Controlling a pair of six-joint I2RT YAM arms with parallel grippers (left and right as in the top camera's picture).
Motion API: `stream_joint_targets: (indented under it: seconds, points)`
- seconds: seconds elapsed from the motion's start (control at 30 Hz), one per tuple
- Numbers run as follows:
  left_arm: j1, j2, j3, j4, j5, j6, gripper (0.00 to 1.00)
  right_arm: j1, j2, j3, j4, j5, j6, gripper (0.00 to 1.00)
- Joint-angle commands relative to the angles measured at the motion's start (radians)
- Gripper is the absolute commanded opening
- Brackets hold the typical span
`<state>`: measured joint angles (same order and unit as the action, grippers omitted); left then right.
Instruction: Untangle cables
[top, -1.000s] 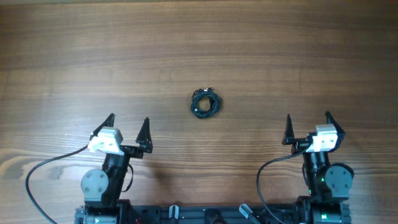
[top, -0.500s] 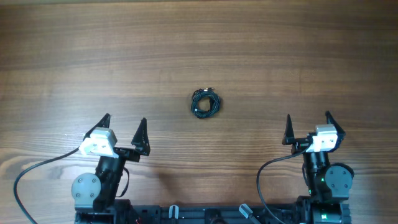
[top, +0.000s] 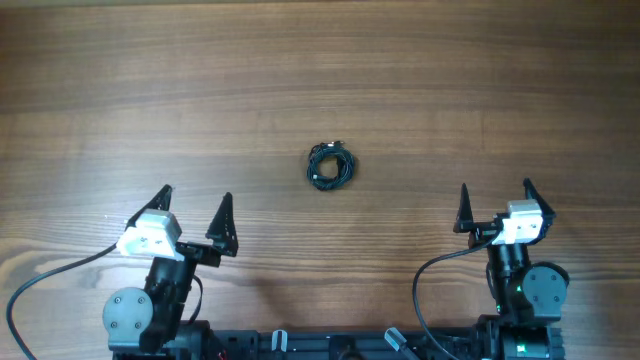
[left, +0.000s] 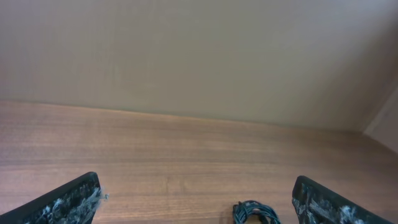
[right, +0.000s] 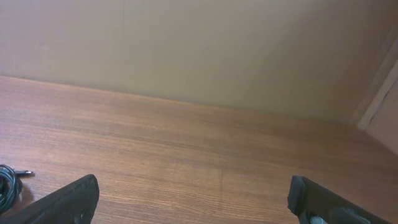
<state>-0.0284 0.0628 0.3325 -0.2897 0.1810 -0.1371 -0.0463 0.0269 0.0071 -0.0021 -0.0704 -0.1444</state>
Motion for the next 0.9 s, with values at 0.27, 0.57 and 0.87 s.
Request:
stream_joint_targets:
  seconds: [0.27,0.57,0.87]
  points:
    - [-0.007,0.033,0.02,-0.015,0.009,-0.006,1.0,0.004,0.003,-0.002,0.005,0.002,-0.013,1.0]
    - [-0.007,0.158,0.088,-0.016,0.01,-0.006,1.0,0.004,0.003,-0.002,0.005,0.002,-0.013,1.0]
    - [-0.007,0.351,0.257,-0.143,0.01,-0.006,1.0,0.004,0.003,-0.002,0.005,0.002,-0.013,1.0]
